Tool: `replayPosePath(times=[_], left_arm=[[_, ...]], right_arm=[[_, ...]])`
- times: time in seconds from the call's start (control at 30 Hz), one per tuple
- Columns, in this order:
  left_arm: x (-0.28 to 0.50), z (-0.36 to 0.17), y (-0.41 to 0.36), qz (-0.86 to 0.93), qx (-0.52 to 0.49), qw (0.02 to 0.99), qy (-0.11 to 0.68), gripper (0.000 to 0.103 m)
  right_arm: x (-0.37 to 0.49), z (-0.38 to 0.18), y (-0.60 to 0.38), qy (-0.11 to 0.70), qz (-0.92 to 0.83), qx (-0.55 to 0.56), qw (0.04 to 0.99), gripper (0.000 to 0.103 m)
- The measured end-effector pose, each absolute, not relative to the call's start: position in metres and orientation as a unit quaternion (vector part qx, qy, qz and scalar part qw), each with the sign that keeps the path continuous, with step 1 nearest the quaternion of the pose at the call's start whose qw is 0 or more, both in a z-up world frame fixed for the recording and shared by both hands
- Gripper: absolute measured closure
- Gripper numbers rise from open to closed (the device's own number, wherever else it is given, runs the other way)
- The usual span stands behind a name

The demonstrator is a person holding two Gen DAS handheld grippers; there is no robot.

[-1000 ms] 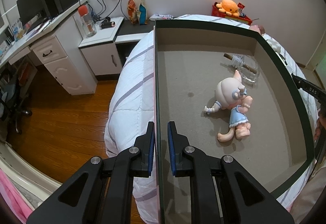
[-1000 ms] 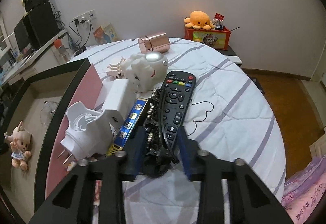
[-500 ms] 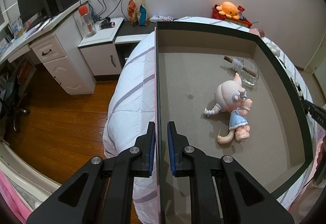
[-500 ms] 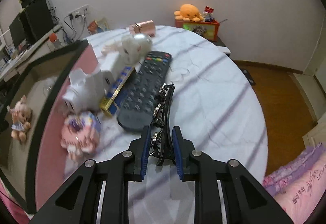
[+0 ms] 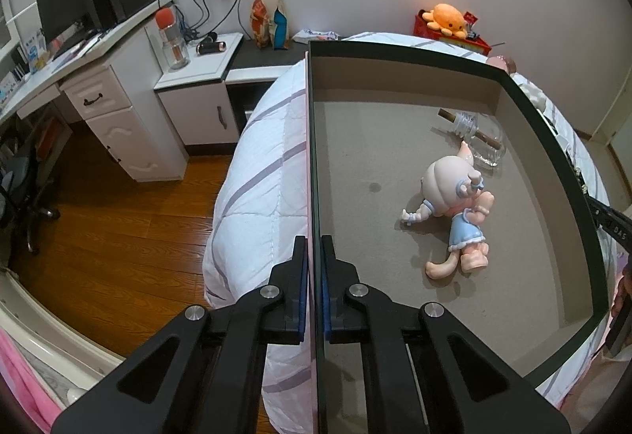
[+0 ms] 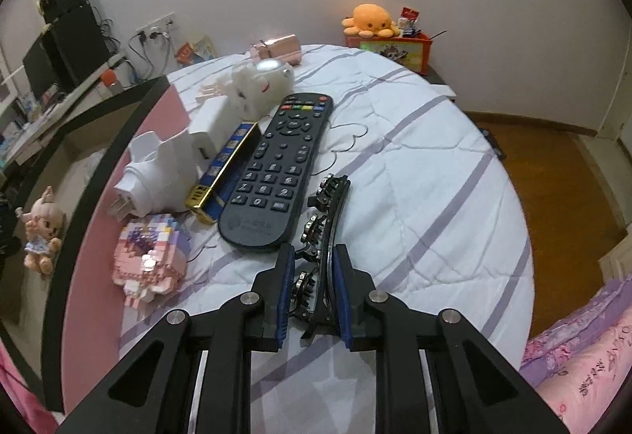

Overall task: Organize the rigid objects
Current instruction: 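Grasp the black hair clip with the right gripper, then carry the hair clip into the tray with the right gripper and release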

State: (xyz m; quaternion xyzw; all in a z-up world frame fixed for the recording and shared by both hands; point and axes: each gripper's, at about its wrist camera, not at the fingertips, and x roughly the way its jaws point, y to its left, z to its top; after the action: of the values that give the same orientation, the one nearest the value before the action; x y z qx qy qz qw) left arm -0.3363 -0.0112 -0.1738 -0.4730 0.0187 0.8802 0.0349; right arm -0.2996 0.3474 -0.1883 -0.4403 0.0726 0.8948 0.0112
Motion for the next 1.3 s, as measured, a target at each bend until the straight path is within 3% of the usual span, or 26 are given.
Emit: replayPosePath(times=[0.3, 0.67, 1.3], left_arm=[[-0.333, -0.171, -0.012, 0.881, -0.471, 0.035, 0.023, 0.098], [-0.332, -0.169, -0.013, 0.882, -0.47, 0.036, 0.023, 0.098], [-0.332, -0.169, -0.015, 0.882, -0.469, 0.044, 0.021, 0.098]], right_arm=[[-0.286, -0.157, 0.342, 0.085, 0.912, -0.401, -0.006, 0.084], [-0.289, -0.104, 0.258, 0.061, 0.926, -0.354, -0.116, 0.084], [-0.307, -0.145, 0.175, 0.013, 0.892, -0.42, -0.165, 0.083]])
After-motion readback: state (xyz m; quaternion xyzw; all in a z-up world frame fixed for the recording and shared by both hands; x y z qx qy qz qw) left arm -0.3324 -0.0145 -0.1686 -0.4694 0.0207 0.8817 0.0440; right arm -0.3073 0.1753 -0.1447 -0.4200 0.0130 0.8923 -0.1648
